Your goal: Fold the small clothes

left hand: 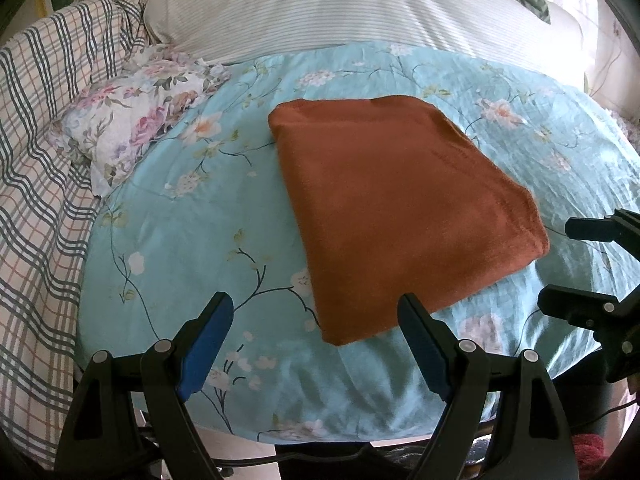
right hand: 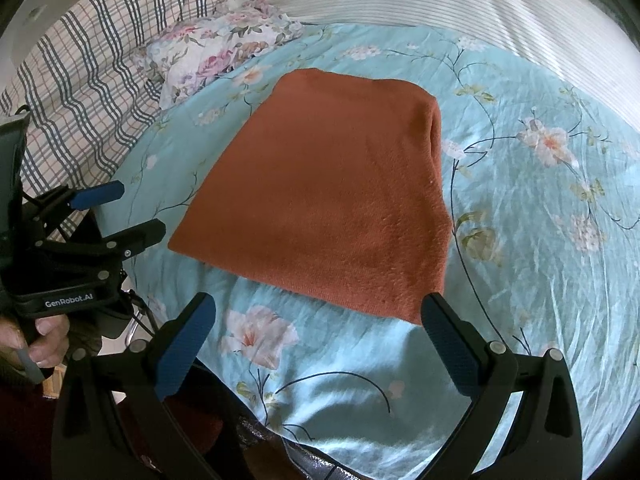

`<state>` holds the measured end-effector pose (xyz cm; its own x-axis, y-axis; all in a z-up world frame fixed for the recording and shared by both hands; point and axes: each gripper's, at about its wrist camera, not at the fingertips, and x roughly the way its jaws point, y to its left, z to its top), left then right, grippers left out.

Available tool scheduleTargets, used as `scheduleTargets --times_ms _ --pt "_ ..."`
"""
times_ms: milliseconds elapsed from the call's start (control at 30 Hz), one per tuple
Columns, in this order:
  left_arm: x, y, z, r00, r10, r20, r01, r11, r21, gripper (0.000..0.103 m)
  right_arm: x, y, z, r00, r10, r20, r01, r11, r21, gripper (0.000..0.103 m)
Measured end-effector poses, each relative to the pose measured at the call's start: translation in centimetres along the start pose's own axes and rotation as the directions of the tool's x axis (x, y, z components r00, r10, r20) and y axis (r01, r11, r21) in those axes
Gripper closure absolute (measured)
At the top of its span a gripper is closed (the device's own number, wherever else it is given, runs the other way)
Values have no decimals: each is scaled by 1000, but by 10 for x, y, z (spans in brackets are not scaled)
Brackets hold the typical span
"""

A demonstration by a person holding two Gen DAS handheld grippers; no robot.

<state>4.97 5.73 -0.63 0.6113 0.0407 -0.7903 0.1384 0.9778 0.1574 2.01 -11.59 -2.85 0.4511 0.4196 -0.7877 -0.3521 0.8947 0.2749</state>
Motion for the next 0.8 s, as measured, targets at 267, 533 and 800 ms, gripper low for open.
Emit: scheduleTargets --times_ms 267,533,800 --pt "-1 -1 0 1000 -2 4 2 1000 1 18 -1 0 0 1000 1 1 -1 1000 2 1" --pt "-2 -1 0 1000 -4 5 4 1000 0 18 -3 -1 2 1000 2 4 -2 1000 1 1" --pt "-2 -2 1 1000 -2 7 2 1000 1 18 -5 0 2 1000 2 8 -2 1000 0 1"
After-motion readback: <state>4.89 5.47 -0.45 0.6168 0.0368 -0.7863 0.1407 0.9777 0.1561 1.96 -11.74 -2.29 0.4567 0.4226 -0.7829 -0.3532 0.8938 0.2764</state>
